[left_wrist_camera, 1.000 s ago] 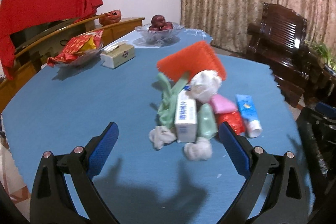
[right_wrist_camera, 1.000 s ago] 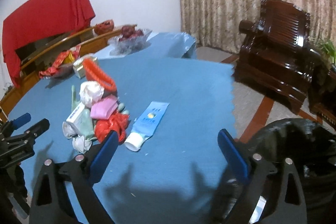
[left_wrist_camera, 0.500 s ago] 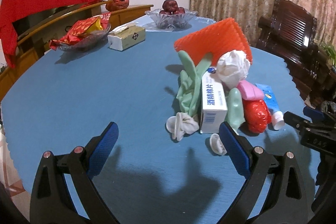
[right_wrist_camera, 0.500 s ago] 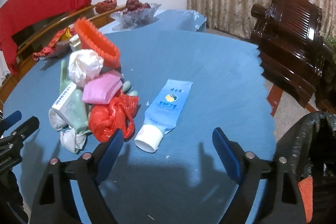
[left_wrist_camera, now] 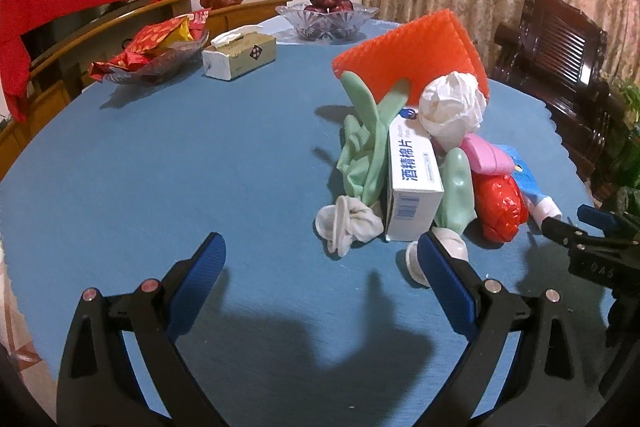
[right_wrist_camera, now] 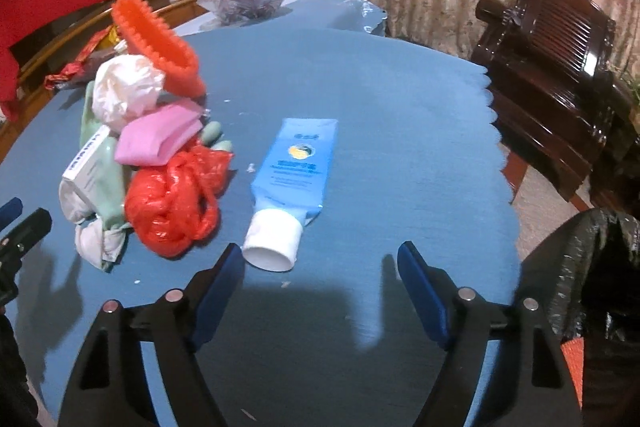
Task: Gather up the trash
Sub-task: 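Grasp the blue hand cream tube by its white cap with the right tool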
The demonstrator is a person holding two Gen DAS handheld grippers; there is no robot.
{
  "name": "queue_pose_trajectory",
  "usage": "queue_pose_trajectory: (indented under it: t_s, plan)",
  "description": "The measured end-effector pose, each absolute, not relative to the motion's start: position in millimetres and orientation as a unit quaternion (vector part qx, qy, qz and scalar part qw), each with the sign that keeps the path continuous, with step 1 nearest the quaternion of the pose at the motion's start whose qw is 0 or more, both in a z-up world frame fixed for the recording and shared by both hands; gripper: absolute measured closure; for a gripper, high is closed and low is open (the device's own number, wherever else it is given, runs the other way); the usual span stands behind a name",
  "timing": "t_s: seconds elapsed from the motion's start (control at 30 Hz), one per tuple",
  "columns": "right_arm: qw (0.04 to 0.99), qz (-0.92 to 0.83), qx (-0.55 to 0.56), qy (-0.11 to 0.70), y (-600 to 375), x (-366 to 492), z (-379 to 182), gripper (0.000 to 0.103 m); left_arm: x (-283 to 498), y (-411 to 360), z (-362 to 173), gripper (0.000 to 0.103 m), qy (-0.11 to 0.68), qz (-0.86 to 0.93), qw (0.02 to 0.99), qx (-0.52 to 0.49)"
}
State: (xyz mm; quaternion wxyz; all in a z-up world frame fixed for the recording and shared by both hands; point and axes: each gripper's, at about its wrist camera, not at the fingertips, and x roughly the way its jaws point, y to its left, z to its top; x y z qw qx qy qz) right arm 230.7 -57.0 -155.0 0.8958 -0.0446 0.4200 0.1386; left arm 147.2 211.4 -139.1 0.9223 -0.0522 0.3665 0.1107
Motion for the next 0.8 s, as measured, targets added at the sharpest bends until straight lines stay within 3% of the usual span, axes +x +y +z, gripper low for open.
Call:
queue_pose_trajectory:
  t_s: [0.17,0.43,0.5,0.63,0.67,0.8]
  plan:
    - [0.896,0.154,-0.033,0.416,-55,234,-153,0.026,147,206,-140,0.009,0.366,0.108,0.923,-0.053]
    - [0.890,0.152,-0.016,0.429,-45,249,-164,0.041,147,202,-134,0.009,0.361,0.104,0.925,-0.054]
    - [0.891,0.150,-0.011,0.429,-44,254,-163,0.051,147,200,-133,0.009,0.359,0.102,0.926,-0.054]
    - [0.890,0.151,-0.004,0.430,-45,257,-163,0.060,148,193,-130,0.009,0.356,0.095,0.928,-0.055]
    - [0.890,0.155,-0.003,0.429,-44,256,-163,0.071,148,191,-129,0.009,0.355,0.093,0.929,-0.055]
    - [0.888,0.163,0.005,0.429,-49,254,-162,0.074,151,184,-126,0.009,0.351,0.085,0.931,-0.054]
